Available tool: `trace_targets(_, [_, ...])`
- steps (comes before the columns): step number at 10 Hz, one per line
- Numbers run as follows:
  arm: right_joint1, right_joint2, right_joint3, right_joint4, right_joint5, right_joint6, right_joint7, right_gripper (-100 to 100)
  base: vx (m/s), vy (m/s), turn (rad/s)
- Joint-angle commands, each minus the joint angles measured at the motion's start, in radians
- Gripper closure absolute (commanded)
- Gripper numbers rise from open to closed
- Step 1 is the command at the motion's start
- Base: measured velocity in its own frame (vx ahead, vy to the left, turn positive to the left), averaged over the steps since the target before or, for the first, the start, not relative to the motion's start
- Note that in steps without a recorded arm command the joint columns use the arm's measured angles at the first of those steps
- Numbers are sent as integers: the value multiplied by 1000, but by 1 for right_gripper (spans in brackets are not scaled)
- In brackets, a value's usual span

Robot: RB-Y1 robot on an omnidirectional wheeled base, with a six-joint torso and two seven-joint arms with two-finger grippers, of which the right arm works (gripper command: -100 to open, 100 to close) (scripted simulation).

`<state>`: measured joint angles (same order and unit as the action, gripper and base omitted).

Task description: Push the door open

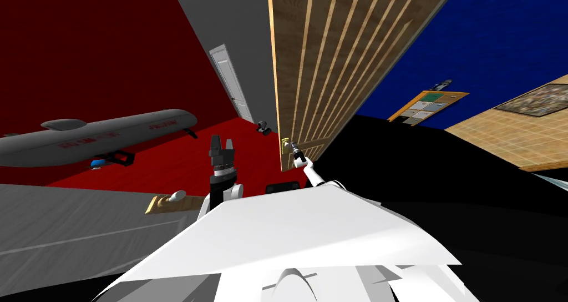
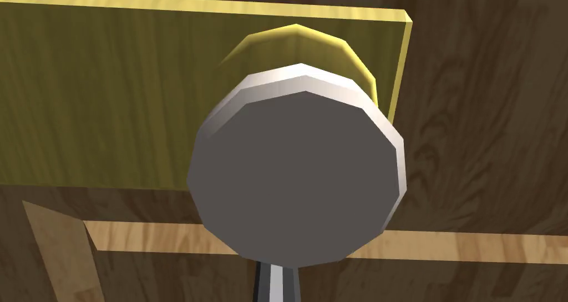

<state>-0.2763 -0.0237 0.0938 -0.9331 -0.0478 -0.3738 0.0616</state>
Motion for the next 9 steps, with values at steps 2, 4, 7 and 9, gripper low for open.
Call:
trace_targets(2, [-13,-9,3,15,-13,-4,6,-100,-134,-111,28])
trace_targets(4, [-32,-11,3,37,-27,-9,12,-100,-186,-133,26])
trace_targets(7, [-63,2,5,72,-52,-18,22,-100,-173,-110,27])
trace_targets(9, [-86,26,5,99,-70,-24,30,-100,-240,-39,27])
